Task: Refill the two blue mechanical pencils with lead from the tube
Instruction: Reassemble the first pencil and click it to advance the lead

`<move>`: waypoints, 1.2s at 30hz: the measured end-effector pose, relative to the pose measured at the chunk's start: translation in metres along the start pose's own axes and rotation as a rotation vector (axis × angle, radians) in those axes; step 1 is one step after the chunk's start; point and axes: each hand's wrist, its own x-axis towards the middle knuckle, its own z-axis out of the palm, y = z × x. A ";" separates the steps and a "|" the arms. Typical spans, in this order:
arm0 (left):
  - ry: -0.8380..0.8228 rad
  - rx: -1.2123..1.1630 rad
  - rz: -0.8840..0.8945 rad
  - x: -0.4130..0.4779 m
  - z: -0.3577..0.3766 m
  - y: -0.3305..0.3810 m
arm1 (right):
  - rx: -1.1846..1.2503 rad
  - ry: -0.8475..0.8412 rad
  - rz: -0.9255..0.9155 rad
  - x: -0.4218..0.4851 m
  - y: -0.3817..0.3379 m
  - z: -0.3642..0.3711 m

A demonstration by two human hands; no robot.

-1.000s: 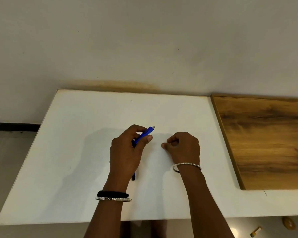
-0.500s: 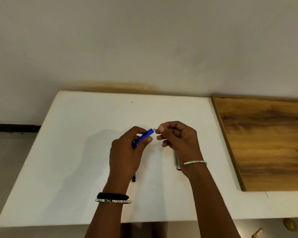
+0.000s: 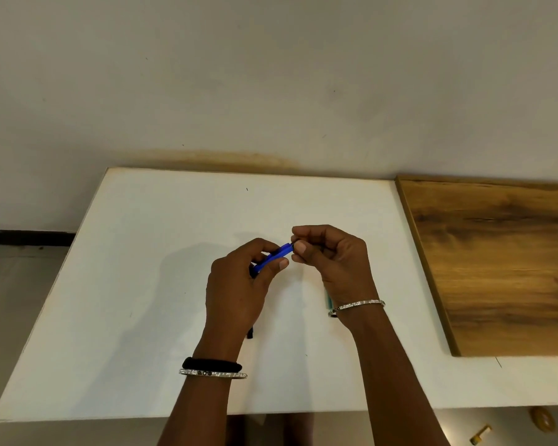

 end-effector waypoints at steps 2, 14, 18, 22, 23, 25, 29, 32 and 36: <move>0.003 -0.002 -0.001 0.000 0.000 0.000 | 0.026 0.001 -0.009 0.001 -0.001 0.000; 0.009 -0.038 0.005 -0.002 -0.001 0.005 | 0.029 0.000 0.019 0.000 0.000 -0.003; 0.003 -0.188 -0.002 -0.002 -0.001 0.011 | 0.169 -0.036 0.126 -0.001 0.000 0.003; -0.049 -0.287 -0.050 -0.002 -0.001 0.014 | 0.028 -0.064 0.081 -0.001 0.001 0.011; -0.069 -0.305 -0.066 -0.002 -0.002 0.014 | 0.043 -0.036 0.058 -0.001 0.001 0.011; -0.118 -0.339 -0.103 -0.002 -0.004 0.014 | 0.193 0.049 0.047 0.001 -0.001 0.008; -0.275 -0.438 -0.176 -0.002 -0.009 0.012 | 0.769 0.175 0.117 0.005 -0.005 -0.005; -0.486 -0.519 -0.227 -0.005 -0.011 0.011 | 1.060 0.219 0.169 0.006 -0.003 -0.015; -0.644 -0.598 -0.258 -0.008 -0.013 0.011 | 1.174 0.178 0.185 0.001 0.000 -0.027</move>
